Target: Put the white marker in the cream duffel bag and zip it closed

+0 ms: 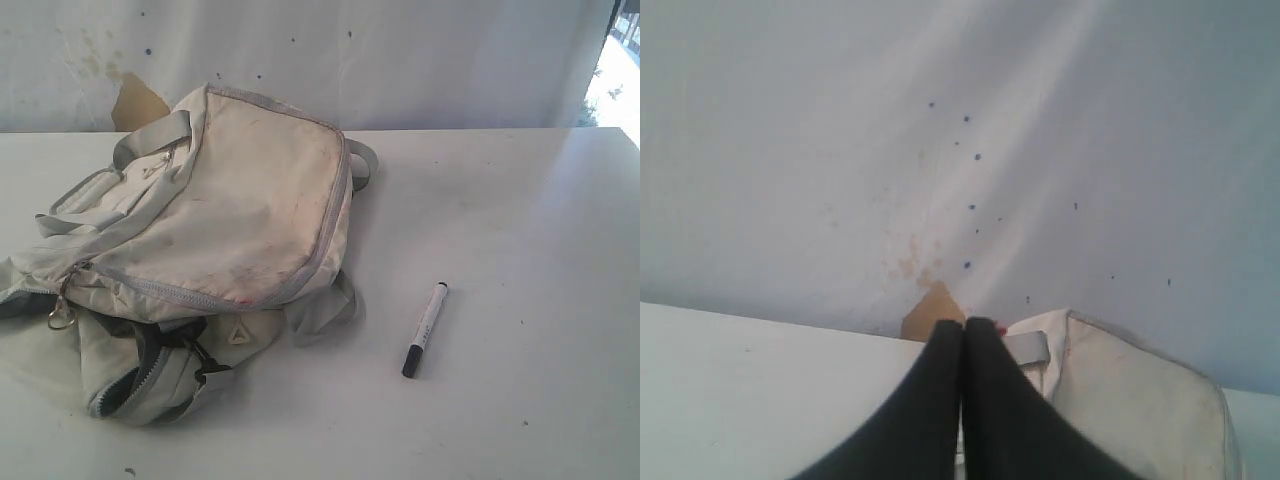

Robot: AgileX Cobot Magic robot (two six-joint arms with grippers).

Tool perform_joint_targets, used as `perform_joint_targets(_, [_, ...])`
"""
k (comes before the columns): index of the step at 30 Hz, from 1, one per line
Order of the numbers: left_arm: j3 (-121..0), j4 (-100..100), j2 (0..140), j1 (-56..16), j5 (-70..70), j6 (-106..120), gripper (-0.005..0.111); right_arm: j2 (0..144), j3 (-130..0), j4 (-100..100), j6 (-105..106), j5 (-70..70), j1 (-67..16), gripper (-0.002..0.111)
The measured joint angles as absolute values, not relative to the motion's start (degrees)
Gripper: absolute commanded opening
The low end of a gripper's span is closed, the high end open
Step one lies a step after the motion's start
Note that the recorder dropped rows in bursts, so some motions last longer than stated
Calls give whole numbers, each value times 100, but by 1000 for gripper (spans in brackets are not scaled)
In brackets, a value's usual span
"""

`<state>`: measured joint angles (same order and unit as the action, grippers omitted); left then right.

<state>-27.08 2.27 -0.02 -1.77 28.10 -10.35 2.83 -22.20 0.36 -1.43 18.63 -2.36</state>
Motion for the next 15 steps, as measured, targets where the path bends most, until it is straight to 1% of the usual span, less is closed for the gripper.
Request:
perform_joint_targets(7, [-3837,425,254,-177,4414,-1025,0,1293,-3319,36,-143,2870,-236,0])
perform_joint_targets(12, [-4209,425,890,-177,5065,-1025,0,2144,-3953,96,-143,2997,-236,0])
perform_joint_targets(15, [-4271,425,1414,-177,5299,-1025,0,2557,-4113,163,-143,2997,-236,0])
